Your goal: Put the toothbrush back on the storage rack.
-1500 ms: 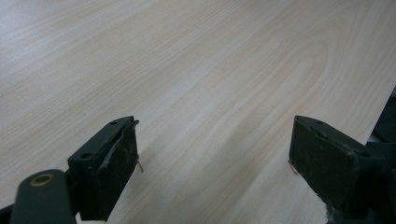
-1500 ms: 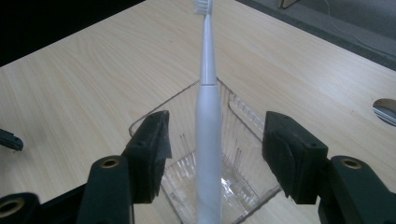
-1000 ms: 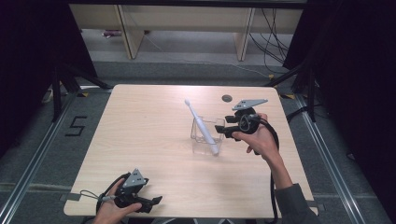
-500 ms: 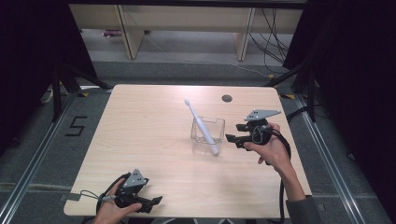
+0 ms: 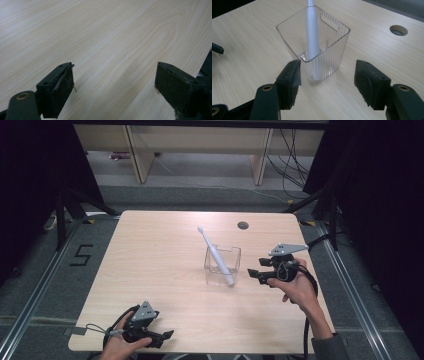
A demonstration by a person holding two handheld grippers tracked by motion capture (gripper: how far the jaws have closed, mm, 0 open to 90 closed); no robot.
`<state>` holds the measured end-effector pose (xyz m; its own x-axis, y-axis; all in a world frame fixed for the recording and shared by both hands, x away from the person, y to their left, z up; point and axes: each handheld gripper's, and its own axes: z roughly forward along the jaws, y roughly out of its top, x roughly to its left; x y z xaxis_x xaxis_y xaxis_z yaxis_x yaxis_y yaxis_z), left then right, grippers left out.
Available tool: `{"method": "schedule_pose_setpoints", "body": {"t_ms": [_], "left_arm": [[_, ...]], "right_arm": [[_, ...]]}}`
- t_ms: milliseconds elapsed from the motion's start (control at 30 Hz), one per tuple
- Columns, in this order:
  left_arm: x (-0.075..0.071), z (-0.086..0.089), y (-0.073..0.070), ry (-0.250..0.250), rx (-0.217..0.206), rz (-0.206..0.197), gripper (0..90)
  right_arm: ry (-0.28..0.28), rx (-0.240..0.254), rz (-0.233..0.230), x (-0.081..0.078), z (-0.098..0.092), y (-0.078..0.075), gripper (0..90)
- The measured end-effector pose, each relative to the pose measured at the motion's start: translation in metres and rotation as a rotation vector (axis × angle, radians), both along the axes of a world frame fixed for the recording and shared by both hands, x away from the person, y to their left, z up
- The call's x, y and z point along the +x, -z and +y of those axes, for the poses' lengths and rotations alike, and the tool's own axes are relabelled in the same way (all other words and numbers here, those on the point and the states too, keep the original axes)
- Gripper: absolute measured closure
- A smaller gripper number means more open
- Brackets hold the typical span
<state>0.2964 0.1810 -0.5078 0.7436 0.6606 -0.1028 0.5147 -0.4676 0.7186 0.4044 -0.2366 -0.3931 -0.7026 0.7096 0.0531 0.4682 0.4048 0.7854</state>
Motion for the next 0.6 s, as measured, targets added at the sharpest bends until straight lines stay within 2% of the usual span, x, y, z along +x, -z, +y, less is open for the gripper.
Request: {"method": "schedule_pose_setpoints", "body": {"t_ms": [33, 67, 133, 167, 200, 233, 267, 300, 333, 433, 500, 533, 600], "left_arm": [[0.001, 0.001, 0.0, 0.011, 0.008, -0.011, 14.9], [0.001, 0.001, 0.0, 0.011, 0.008, -0.011, 14.9], [0.0, 0.0, 0.0, 0.008, -0.005, 0.001, 14.9], [0.0, 0.0, 0.0, 0.002, -0.016, 0.001, 14.9], [0.0, 0.0, 0.0, 0.002, -0.016, 0.001, 14.9], [0.001, 0.001, 0.0, 0.008, 0.005, -0.01, 14.9], [0.001, 0.001, 0.0, 0.008, 0.002, -0.009, 14.9], [0.001, 0.001, 0.0, 0.007, 0.002, -0.009, 14.9], [0.001, 0.001, 0.0, 0.011, 0.004, -0.008, 14.9], [0.0, 0.0, 0.0, 0.016, -0.003, 0.0, 14.9], [0.0, -0.001, 0.0, 0.004, -0.019, 0.002, 14.9], [0.001, 0.0, 0.0, 0.009, 0.002, -0.007, 14.9], [0.001, 0.0, 0.0, 0.008, 0.002, -0.007, 14.9]], "right_arm": [[0.01, -0.007, 0.02, -0.003, 0.0, 0.001, 38.3], [0.01, -0.007, 0.02, -0.003, 0.0, 0.001, 38.3], [-0.008, -0.005, 0.012, -0.003, -0.001, 0.004, 37.8], [0.011, -0.001, 0.02, -0.005, 0.001, 0.004, 37.7], [0.011, -0.001, 0.02, -0.005, 0.001, 0.004, 37.7], [0.0, -0.011, 0.011, -0.006, 0.0, 0.004, 37.5], [-0.002, -0.014, 0.001, -0.006, 0.0, 0.005, 37.5], [0.002, -0.006, 0.018, -0.007, 0.001, 0.005, 37.4], [-0.007, -0.014, 0.005, -0.007, 0.0, 0.005, 37.3], [0.004, -0.003, 0.016, -0.011, 0.001, 0.006, 37.1], [-0.008, -0.009, 0.0, -0.01, 0.0, 0.006, 37.0], [0.005, 0.003, 0.001, -0.013, 0.001, 0.006, 36.6], [0.01, 0.008, 0.016, -0.015, 0.002, 0.005, 36.3]]}}
